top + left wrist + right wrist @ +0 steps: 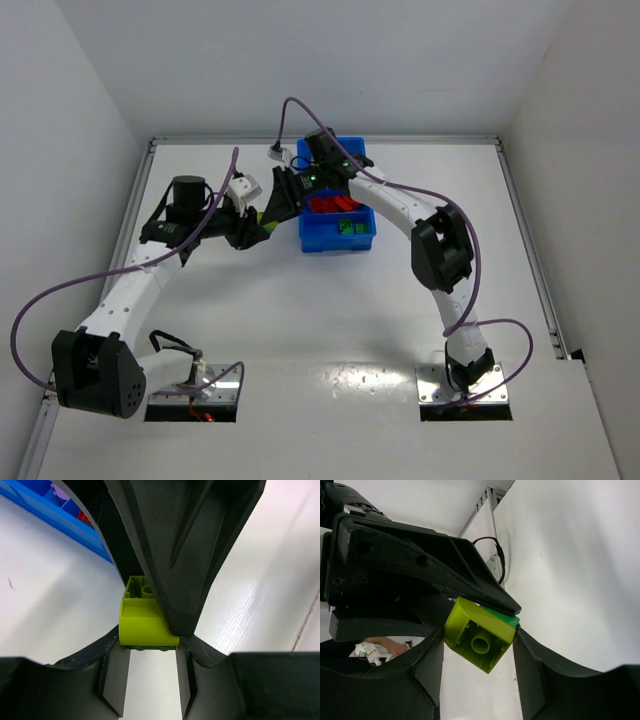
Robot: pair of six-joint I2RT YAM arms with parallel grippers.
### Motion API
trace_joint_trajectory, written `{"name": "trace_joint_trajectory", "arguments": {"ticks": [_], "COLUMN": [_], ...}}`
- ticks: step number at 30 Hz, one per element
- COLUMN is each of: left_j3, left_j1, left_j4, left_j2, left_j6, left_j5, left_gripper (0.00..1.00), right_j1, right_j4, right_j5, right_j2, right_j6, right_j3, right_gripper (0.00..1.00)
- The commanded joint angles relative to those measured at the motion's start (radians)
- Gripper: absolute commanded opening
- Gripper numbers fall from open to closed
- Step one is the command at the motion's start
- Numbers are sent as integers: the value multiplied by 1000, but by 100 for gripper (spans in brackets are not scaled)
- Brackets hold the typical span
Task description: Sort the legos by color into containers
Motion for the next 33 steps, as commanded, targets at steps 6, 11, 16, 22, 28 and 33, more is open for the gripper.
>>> {"name": "trace_joint_trajectory", "arguments": {"ticks": [6,11,16,22,28,33], "left_j3": [-68,-104,-126,-146,-157,-121], "left_j1": [-14,-24,-33,-33,-33,-33], "left_j4": [22,22,31,65,142,151], "left_j2": [-29,-61,-81,-125,-145,-89], "left_j6": [-23,-43,-72,-116,-176,-176], "left_j5": [8,8,-1,-50,-154,-200], "left_gripper": [7,7,7,7,7,7], "right_j1": [-109,-163,-198,-252,-263,-263], "right_j4": [28,18,18,-75,-172,-100], "right_j5": [16,16,16,138,671,909], "right_j2": [-72,-106,-115,-125,-74,44], "right_j6": [-28,-40,-40,-144,-352,-352], "right_j3": [-8,-40,-65,-52,96,219], "right_gripper": [0,0,0,0,0,0]}}
